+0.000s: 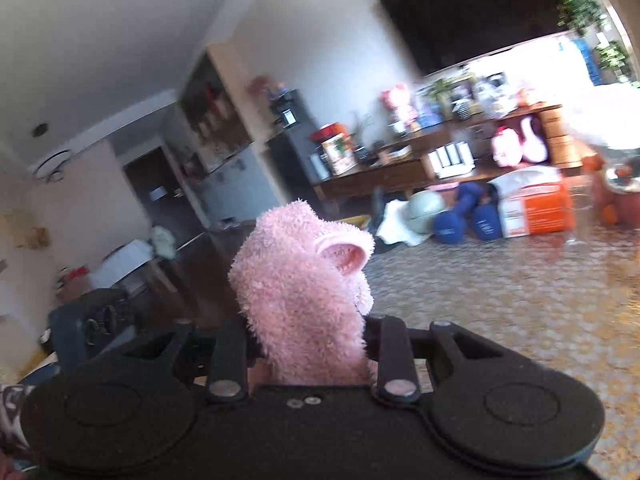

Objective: Clean container
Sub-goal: 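Wipe the bottle again with the towel in the right gripper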

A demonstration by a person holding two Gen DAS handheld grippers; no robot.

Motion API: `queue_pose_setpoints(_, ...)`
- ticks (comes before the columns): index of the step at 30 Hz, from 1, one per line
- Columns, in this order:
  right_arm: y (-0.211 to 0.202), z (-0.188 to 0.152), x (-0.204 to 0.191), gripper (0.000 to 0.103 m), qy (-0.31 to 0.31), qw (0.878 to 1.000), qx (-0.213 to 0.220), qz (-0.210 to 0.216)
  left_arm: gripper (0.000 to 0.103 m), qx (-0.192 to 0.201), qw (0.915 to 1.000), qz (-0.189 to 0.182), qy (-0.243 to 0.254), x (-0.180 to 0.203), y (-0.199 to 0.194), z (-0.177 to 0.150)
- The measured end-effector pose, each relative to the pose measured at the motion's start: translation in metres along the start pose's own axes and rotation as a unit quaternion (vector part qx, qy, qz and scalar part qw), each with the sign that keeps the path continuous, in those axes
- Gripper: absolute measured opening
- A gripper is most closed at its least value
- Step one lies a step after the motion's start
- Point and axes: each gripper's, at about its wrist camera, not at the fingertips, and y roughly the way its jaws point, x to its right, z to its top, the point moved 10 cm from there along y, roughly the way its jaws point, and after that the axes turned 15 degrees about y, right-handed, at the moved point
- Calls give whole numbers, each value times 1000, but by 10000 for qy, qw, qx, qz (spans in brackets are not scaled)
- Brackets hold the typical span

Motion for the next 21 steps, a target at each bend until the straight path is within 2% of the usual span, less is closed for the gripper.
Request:
queue_pose_setpoints(5,29,-16,13,28,40,9982,-587,-62,52,7,10000,21,33,1,0,-1)
queue_pose_setpoints(7,31,-15,20,28,360,9976,-575,96,52,8,10000,2,-28,-1,0,-2)
queue_pose_setpoints(21,45,-24,39,28,1158,9909,-584,349,53,46,9976,-130,-673,-26,-3,-16)
